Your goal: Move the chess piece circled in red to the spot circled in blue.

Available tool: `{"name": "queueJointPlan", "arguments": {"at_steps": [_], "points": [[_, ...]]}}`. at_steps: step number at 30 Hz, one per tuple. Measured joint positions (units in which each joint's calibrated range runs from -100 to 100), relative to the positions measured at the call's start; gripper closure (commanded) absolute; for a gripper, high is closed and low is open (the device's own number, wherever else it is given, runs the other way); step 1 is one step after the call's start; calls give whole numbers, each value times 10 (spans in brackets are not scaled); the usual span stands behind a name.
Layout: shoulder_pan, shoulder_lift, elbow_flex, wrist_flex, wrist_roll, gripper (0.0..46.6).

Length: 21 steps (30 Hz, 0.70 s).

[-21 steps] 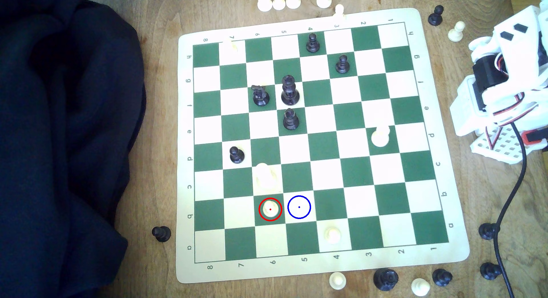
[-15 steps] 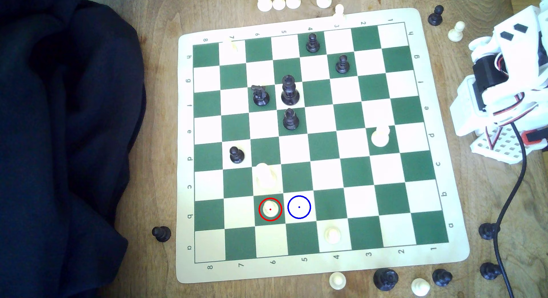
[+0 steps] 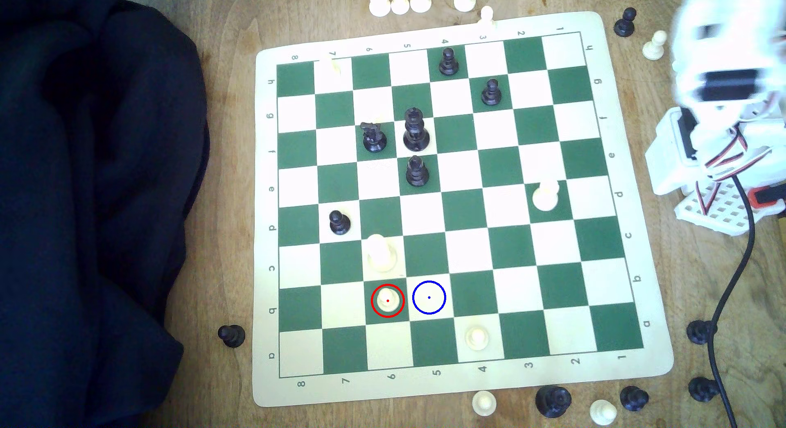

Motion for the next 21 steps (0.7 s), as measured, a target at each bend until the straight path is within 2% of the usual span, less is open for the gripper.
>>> {"name": "queueJointPlan", "arguments": {"at_steps": [9,13,20,21], "points": [[40,3,-75,406,2,464],[18,49,-116,536,-6,464],[-41,168,-255,717,-44,464],[-60,209,-294,751,-57,464]]}}
